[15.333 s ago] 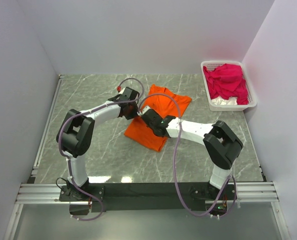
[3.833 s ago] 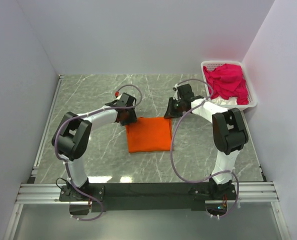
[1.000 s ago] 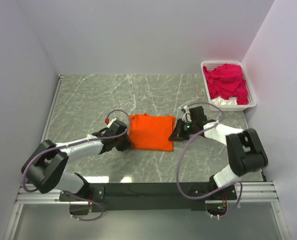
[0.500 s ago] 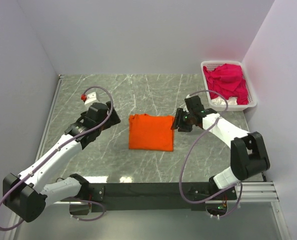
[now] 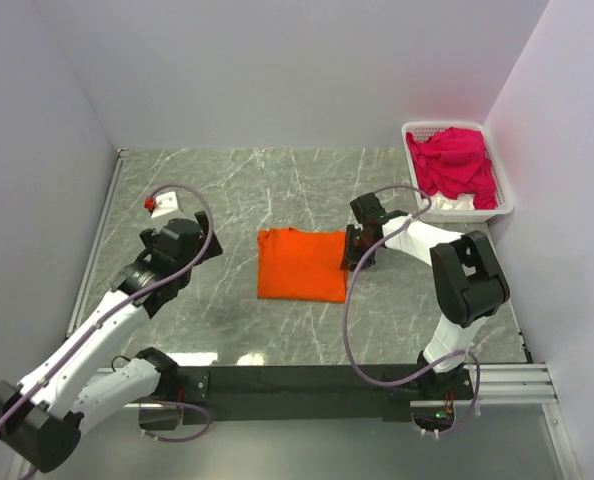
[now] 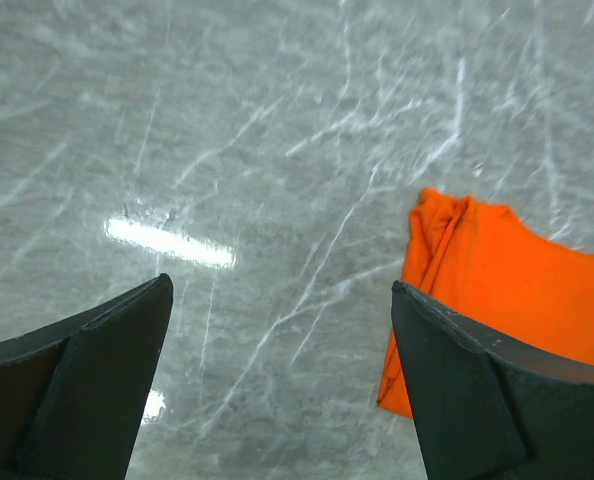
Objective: Fold and stack the t-shirts
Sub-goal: Fold the tshirt, then neatly place the folded tshirt to the corner
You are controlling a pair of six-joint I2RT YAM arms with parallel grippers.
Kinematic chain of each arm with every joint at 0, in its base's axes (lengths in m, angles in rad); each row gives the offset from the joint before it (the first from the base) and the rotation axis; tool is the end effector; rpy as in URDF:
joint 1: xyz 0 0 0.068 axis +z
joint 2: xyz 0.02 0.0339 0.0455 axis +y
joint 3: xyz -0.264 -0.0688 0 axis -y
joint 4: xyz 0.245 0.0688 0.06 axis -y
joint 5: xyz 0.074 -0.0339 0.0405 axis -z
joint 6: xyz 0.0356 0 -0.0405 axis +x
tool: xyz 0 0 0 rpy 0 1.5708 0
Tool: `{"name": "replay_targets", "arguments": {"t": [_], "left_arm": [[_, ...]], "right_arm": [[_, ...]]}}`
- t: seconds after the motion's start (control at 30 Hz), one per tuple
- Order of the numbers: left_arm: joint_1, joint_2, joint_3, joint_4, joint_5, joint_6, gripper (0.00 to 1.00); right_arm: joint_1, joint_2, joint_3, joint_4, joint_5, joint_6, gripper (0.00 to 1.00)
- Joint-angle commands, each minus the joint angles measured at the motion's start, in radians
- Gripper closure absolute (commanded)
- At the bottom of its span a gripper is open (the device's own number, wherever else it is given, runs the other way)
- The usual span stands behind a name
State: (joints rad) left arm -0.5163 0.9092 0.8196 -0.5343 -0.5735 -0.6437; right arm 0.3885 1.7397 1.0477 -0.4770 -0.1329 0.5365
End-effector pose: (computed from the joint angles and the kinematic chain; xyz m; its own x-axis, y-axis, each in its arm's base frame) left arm 0.1761 -0.0777 0.2989 -0.4254 -0.3382 -0.8394 -0.2795 0.9313 -0.2336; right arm 0.3074 0.1309 0.1630 -0.9485 0.1592 -0.2738 0.0714 0.9498 0.3047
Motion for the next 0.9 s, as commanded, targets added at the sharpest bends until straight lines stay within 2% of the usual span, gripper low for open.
{"name": "replay_targets", "arguments": {"t": [0.0,0.3,0.47,0.63,0.87], "left_arm": [[0.004,-0.098,-0.028,0.042,-0.035,0.053,0.04],[0.012,-0.122,-0.057,0.043,-0.054,0.052,0.05],[0.012,-0.110,-0.057,0.028,-0.075,0.044,0.06],[0.013,-0.110,-0.059,0.028,-0.080,0.044,0.07],[0.013,-0.113,-0.059,0.022,-0.095,0.044,0.07]], "right_arm": [[0.007,0.029,0.026,-0.044,0.039,-0.035,0.66],[0.009,0.043,0.005,-0.063,-0.002,-0.063,0.71],[0.009,-0.044,0.008,-0.028,-0.008,-0.001,0.71],[0.006,-0.083,0.081,-0.055,0.027,0.028,0.70],[0.007,-0.008,0.163,-0.118,0.061,0.031,0.67]]}}
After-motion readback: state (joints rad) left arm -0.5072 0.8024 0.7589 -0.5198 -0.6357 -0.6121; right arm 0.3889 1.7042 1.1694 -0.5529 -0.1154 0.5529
